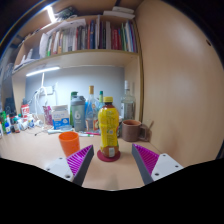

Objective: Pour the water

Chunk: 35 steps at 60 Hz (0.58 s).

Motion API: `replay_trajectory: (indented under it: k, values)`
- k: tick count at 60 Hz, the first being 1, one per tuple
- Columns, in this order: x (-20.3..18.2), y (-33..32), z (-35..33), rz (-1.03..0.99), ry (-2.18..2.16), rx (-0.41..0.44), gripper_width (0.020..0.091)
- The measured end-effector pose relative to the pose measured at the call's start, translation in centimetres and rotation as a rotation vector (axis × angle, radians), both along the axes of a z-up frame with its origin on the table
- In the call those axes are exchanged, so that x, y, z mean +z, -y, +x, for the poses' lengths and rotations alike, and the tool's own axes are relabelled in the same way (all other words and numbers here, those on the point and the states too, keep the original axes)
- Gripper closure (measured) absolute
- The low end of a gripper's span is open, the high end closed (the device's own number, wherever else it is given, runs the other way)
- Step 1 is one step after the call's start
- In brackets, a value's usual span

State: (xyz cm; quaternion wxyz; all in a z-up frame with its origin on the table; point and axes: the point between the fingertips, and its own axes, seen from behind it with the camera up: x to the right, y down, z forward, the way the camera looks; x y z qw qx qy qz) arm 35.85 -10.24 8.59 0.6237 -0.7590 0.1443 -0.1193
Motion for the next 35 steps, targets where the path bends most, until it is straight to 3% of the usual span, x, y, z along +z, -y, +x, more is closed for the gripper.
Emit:
replay_trajectory:
  k: [18, 35]
  values:
    - [1.5, 10.7, -7.0, 0.01, 0.017, -0.02, 0.0254]
    - [4.9, 15.5, -10.1, 0.043, 0.06, -0.007, 0.0254]
